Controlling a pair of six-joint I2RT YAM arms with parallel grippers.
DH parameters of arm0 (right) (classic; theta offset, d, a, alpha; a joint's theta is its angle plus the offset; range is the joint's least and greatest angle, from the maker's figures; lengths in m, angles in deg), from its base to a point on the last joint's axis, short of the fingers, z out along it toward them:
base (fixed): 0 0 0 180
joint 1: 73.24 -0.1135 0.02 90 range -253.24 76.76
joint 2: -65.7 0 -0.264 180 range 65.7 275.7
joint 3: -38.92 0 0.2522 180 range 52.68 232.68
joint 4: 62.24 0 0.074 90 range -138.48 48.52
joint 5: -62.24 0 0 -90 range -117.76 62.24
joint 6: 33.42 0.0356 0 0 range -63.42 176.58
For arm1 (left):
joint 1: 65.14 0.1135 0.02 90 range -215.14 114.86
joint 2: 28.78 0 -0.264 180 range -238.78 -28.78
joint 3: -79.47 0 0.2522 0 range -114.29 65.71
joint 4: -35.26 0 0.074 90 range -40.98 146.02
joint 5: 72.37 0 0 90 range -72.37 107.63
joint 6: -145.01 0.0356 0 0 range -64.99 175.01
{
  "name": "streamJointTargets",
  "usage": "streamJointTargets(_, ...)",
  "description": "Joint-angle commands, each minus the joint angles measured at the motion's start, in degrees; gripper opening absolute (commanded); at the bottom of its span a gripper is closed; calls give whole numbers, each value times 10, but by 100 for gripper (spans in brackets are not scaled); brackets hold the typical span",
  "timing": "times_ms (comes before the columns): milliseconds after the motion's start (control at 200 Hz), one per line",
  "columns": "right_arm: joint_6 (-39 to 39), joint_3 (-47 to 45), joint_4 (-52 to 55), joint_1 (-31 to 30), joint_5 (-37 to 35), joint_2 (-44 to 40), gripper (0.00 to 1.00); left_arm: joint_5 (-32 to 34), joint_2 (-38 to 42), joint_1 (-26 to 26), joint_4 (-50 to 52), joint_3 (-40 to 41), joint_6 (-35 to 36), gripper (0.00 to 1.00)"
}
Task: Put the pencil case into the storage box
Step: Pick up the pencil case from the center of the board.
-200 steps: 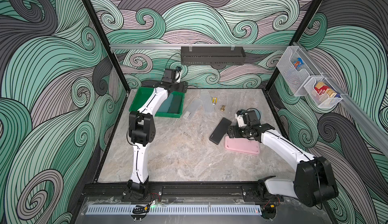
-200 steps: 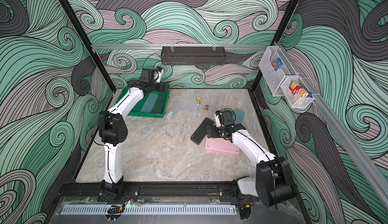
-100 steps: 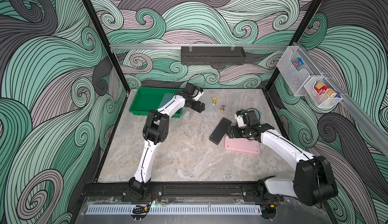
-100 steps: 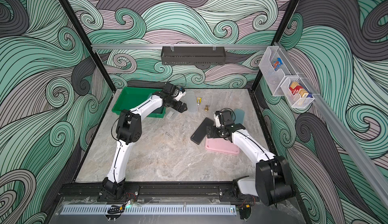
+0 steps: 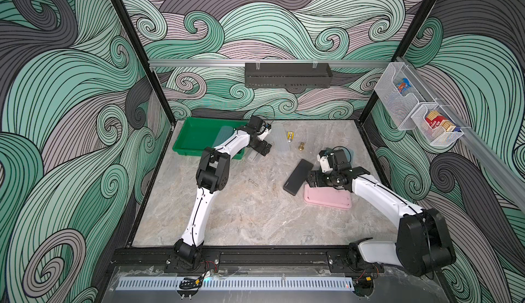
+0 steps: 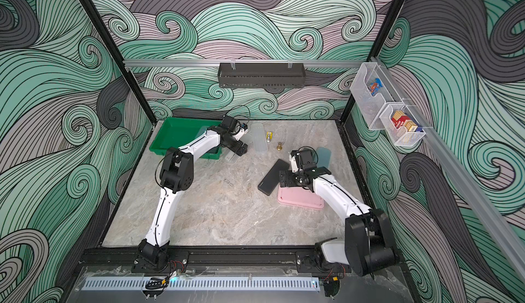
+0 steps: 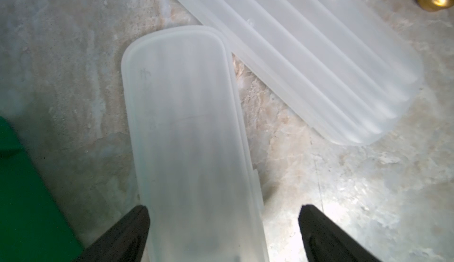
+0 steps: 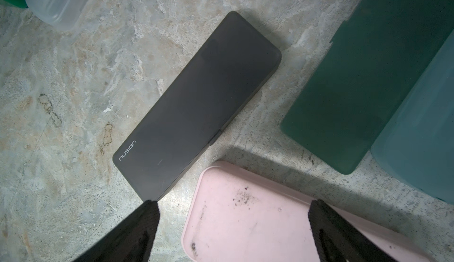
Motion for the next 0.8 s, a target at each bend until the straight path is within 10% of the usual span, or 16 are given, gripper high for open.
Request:
streamJointTargets(0,-1,-10,-7,-3,2,-2,99,16,-22,7,26,-29,9,99)
streamJointTargets(796,-1,-2,-8,-2,2,1,99,-6,-91,12,178,-147,-7,98)
